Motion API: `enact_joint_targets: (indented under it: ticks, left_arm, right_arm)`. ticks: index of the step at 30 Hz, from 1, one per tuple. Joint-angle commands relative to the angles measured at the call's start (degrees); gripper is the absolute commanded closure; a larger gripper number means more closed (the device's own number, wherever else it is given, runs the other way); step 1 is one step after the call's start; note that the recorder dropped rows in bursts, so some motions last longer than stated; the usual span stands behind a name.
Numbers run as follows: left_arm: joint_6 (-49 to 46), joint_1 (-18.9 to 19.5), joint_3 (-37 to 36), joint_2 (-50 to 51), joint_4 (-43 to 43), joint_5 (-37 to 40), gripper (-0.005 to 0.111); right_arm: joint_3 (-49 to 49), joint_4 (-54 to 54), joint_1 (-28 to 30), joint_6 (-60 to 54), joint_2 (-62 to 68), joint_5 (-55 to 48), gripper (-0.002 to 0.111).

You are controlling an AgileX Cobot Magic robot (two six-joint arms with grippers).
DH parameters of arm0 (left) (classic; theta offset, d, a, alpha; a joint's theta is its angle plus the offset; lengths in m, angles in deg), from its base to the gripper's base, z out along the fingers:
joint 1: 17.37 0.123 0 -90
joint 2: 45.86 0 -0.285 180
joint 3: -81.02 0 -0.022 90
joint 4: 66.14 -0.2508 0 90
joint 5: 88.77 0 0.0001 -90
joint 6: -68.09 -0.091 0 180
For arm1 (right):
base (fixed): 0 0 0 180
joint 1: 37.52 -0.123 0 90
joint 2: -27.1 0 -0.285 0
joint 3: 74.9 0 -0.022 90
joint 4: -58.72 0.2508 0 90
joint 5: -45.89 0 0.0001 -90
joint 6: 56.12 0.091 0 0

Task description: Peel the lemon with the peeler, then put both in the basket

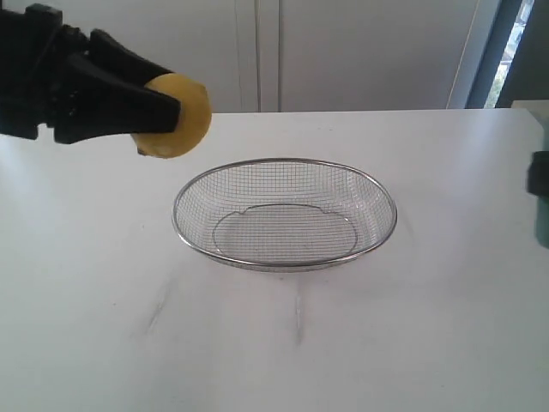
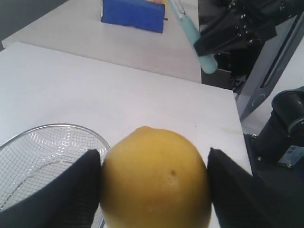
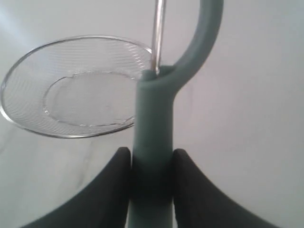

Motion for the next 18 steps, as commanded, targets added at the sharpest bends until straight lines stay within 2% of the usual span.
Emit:
enact_joint_targets:
  ticks: [1, 3, 5, 9, 13, 18]
  left_arm:
    - [-6.6, 0.5, -8.1, -4.1, 6.1, 5.4, 0.107]
    - [-9.1, 0.5, -11.2, -5.9, 7.1, 5.4, 0.107]
    - [-14.5, 0.5, -14.1, -8.1, 12.7, 5.4, 0.107]
    - [-15.4, 0.5, -14.5, -10.4, 13.1, 5.4, 0.107]
    - [-16.0, 0.5, -14.5, -10.4, 13.1, 5.4, 0.107]
    - [-16.0, 0.5, -14.5, -10.4, 13.1, 1.8, 0.107]
  right_arm:
    - [0.0, 15.3, 0.1, -13.0, 8.4, 2.7, 0.108]
    - [-0.2, 22.7, 0.1, -19.2, 12.1, 2.6, 0.108]
    - [-0.6, 32.4, 0.1, -28.6, 16.5, 0.7, 0.108]
    - [-4.2, 49.2, 0.1, -42.8, 25.2, -5.2, 0.108]
    - [-7.8, 52.6, 0.0, -47.8, 31.3, -10.5, 0.108]
    - [-10.0, 52.8, 0.0, -49.4, 37.6, -17.8, 0.108]
